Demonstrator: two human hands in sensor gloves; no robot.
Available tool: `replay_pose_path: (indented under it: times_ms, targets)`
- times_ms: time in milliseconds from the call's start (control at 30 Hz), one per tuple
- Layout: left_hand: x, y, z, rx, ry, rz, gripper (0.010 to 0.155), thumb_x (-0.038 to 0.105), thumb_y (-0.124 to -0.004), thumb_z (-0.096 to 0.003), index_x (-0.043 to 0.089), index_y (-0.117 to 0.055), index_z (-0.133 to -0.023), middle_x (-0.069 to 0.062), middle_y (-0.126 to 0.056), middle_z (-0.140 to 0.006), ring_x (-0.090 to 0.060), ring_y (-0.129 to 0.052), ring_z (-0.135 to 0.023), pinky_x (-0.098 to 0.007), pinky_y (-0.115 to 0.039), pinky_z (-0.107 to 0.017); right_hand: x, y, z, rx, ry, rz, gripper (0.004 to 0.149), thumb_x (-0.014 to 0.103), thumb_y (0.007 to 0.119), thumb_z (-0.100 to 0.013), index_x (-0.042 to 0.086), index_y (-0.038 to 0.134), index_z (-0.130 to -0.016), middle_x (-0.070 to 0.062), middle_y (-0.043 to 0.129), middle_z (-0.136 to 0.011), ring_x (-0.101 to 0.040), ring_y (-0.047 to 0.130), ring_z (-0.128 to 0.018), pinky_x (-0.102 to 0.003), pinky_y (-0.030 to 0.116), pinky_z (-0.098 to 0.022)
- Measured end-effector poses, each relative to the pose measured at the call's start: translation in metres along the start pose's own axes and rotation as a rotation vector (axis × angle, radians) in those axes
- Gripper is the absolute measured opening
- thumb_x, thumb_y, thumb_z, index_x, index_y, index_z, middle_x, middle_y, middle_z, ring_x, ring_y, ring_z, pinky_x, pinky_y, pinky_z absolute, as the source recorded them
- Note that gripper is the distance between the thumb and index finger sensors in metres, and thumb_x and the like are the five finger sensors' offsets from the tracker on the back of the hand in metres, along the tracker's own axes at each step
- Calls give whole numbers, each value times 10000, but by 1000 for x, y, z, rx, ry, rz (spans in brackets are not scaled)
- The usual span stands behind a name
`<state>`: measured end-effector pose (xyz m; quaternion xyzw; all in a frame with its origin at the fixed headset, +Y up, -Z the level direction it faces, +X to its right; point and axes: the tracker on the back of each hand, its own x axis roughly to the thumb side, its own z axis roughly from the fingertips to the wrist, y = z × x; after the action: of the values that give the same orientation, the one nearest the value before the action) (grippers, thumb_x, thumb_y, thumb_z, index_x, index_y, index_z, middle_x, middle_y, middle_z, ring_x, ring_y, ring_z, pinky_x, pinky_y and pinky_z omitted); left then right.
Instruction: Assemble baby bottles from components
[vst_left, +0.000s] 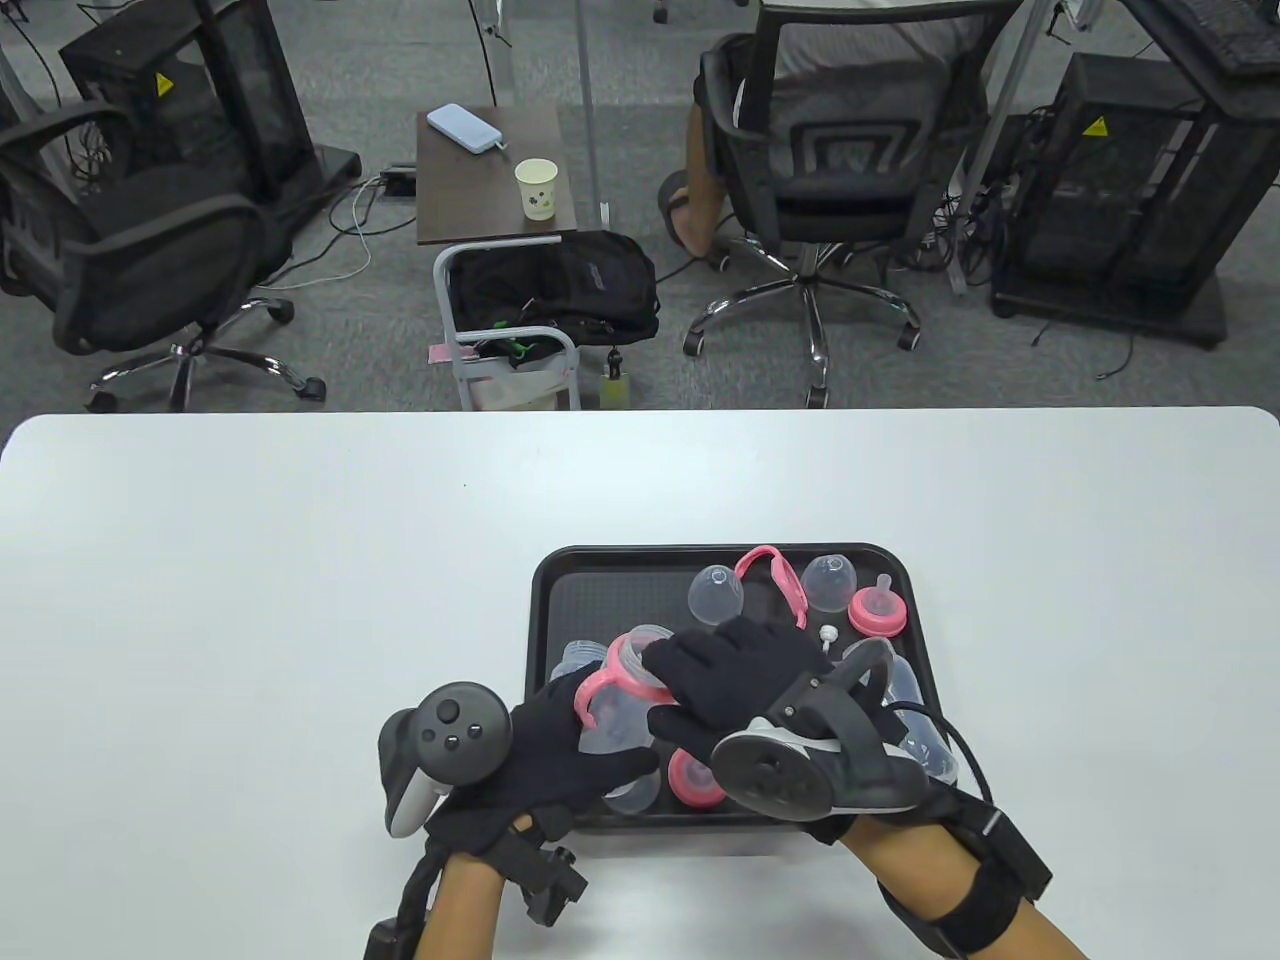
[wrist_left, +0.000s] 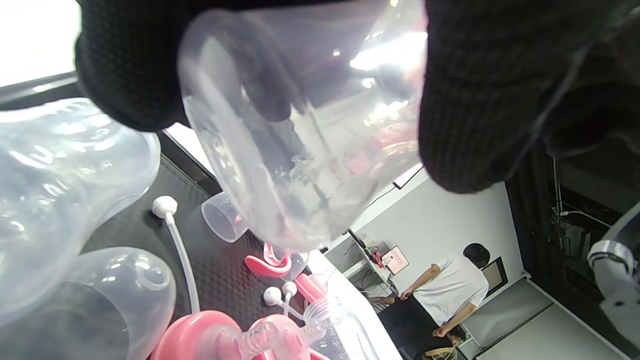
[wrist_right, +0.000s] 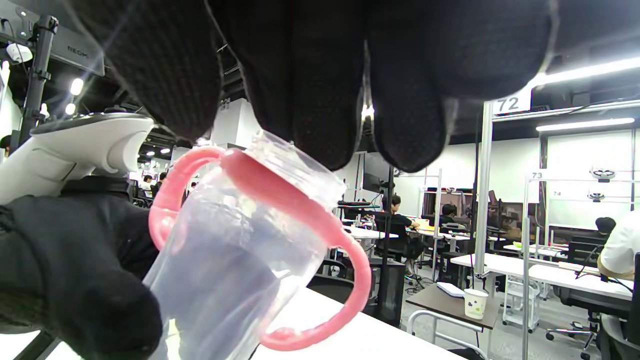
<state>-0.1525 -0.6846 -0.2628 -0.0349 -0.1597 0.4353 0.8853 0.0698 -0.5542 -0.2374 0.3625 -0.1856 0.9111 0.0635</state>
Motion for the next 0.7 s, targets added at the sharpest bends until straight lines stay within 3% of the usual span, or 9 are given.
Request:
replay_pose_path:
  times_ms: [333,700]
  targets:
    - [-11,8,1,20,33,48,941,712,-948,-382,208,-654,-1121,-92,-798,-1051,-418,-911,-863,-427,-916,-506,-16,1,-2,23,41,-40,532,499,858,-513,151,839,-916,-145,955,-862,-445,941,-706,-563,780,-475]
    - [-24,23,5,74,71,110,941,709,-949,-386,204,-652,-1122,-98,-795,-1052,-423,-907,-864,-430,-913,-508,-25,66,1,310,7,-19,550,500,870,-505,155,823,-932,-147,938,-884,-457,908,-757,-589,751,-520]
